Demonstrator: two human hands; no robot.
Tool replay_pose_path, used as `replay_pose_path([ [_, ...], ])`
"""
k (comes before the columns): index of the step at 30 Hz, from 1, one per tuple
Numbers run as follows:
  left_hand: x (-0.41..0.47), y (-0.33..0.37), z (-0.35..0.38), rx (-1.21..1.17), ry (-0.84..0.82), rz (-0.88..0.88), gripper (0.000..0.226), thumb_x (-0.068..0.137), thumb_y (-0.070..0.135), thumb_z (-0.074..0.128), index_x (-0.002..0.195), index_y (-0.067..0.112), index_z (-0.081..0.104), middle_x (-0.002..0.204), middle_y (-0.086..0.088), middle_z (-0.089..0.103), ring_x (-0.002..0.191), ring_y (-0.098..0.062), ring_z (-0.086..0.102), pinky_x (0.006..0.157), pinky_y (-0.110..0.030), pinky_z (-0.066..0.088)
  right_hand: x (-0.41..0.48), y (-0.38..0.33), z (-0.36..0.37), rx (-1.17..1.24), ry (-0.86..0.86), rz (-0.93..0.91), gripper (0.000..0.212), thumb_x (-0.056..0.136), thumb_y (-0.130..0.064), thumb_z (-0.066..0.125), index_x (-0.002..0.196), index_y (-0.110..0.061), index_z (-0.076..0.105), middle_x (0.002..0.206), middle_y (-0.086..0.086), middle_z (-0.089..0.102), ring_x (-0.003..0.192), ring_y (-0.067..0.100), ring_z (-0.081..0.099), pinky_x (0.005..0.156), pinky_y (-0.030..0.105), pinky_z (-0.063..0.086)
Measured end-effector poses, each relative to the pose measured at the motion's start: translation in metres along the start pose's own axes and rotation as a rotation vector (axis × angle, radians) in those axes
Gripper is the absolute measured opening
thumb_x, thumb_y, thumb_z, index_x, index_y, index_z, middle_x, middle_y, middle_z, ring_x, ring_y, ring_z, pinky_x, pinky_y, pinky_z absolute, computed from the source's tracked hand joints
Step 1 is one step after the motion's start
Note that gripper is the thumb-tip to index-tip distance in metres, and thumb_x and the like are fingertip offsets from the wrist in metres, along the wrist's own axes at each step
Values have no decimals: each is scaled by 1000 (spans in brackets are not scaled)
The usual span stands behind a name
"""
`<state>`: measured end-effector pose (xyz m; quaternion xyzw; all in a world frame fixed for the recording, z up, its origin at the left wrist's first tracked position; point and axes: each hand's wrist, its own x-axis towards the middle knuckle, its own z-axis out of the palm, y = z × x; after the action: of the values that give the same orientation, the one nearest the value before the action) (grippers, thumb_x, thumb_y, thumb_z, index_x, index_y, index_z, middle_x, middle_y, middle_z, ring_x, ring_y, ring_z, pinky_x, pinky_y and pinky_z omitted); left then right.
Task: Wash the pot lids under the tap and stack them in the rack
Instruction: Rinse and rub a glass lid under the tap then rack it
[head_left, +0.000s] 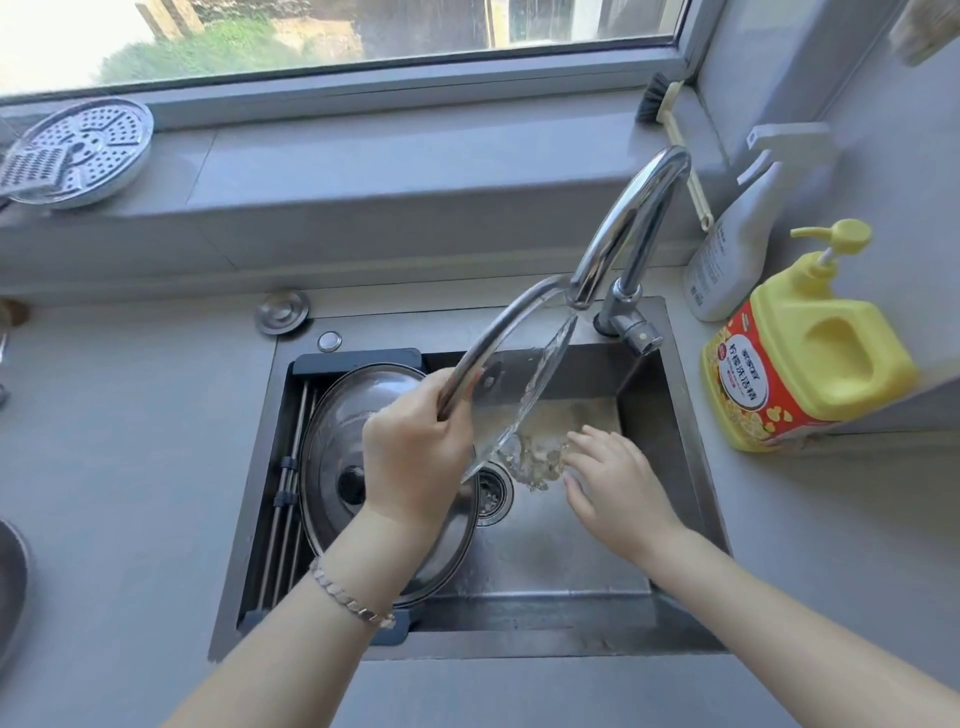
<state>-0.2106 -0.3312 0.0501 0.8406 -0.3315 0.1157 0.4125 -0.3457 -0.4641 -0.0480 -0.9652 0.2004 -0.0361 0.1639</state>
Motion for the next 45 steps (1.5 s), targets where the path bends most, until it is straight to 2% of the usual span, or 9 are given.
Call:
replay_pose_path([
  [4,2,6,-1,-121,7,-248,30,88,35,57,71,11,68,56,-11,63,52,-31,60,54,-36,48,-2,-19,1,162,-28,49,44,84,-21,45,119,0,60,131,16,55,124,28,50,107,42,33],
  [10,1,23,2,-500,57,-915,30,92,31,55,70,13,61,54,-1,66,54,-15,68,52,-28,55,23,-41,-2,265,-144,164,99,74,-76,-4,147,-9,-9,146,-1,-28,137,8,-24,112,24,-14],
  [14,-6,34,8,-661,112,-1067,32,95,27,50,75,2,58,53,-8,62,43,-15,60,40,-22,49,60,-45,-11,271,39,374,91,79,-66,1,148,-6,-4,156,9,-14,143,16,-16,114,30,-12],
  [17,-6,34,10,-688,118,-1121,34,95,27,50,74,1,56,55,-13,63,42,-19,62,40,-24,50,79,-47,-28,231,94,200,82,82,-59,6,148,-11,5,156,1,-6,144,15,-8,114,30,-11],
  [21,3,19,7,-650,152,-1124,33,95,26,52,72,2,56,47,-8,63,40,-18,63,40,-25,51,58,-50,-25,191,-87,-5,87,75,-64,-1,148,-17,-4,151,-7,-18,139,4,-18,114,27,-13],
  [29,1,19,15,-608,-48,-1097,33,95,24,50,72,1,54,60,-19,63,39,-20,62,37,-25,50,75,-23,-29,122,-38,89,77,86,-56,17,149,-15,-1,157,-2,-9,143,10,-13,111,26,-13],
  [38,28,13,16,-558,116,-970,32,92,24,56,65,7,56,45,-5,59,36,-13,58,38,-24,47,30,-30,-35,47,-328,187,79,94,-57,18,147,-4,-5,154,14,-17,143,22,-15,114,32,-7],
  [43,27,1,16,-513,153,-887,30,90,28,59,64,13,59,45,2,62,45,-14,64,51,-31,54,-15,-65,-29,135,-294,-177,75,97,-49,5,129,1,51,138,19,47,127,28,47,108,32,31],
  [45,24,-3,16,-558,132,-941,30,90,27,58,66,9,59,44,0,63,42,-15,64,46,-29,52,-12,-63,-34,240,-308,-302,63,100,-41,15,123,0,57,132,16,54,124,26,51,110,33,25],
])
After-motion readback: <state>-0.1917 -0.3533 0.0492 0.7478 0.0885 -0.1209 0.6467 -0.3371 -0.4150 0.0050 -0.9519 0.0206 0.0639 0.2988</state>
